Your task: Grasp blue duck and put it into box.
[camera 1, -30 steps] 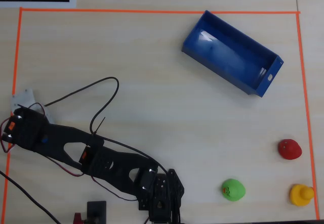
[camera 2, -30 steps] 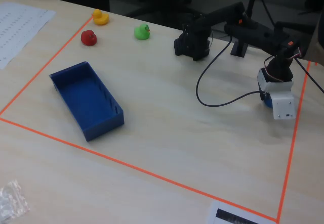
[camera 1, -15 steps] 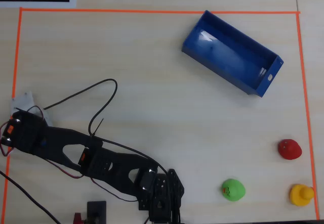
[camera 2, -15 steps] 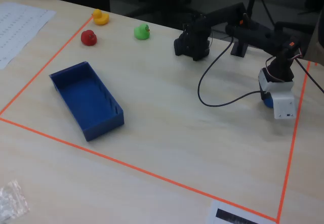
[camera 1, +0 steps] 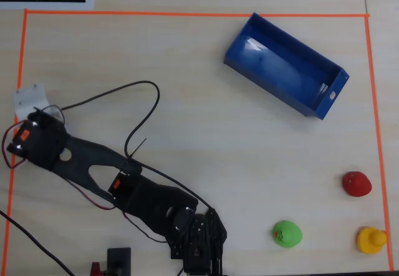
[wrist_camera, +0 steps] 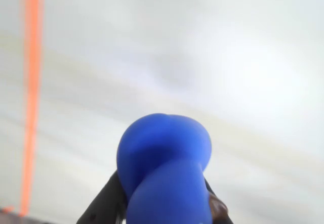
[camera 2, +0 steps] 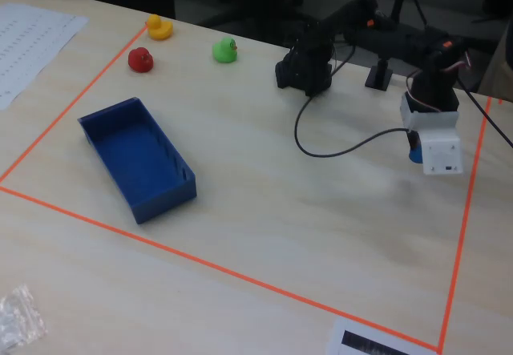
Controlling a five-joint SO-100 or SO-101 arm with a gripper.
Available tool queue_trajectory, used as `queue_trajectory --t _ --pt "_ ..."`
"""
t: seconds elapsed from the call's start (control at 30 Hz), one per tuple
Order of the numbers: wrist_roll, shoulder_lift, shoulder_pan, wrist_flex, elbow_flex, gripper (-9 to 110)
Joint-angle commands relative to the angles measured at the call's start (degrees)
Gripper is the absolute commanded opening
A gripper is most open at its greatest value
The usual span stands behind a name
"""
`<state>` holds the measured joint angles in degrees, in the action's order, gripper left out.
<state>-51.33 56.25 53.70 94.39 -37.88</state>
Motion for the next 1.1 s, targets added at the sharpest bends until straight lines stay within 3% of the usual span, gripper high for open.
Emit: queue_trajectory --t 0.0,0.23,0.5,0.67,1.07 --pt "-4.7 14.0 -12.7 0.5 2.2 0" --pt "-15.7 18.9 -44.6 -1.9 15.4 0" --pt "-25.0 12.7 -75.6 -22.1 15.5 0" --pt "-27.9 0.5 -83.9 -30.6 19.9 0" --pt "-30.1 -10.9 -90.0 -29.1 19.0 0"
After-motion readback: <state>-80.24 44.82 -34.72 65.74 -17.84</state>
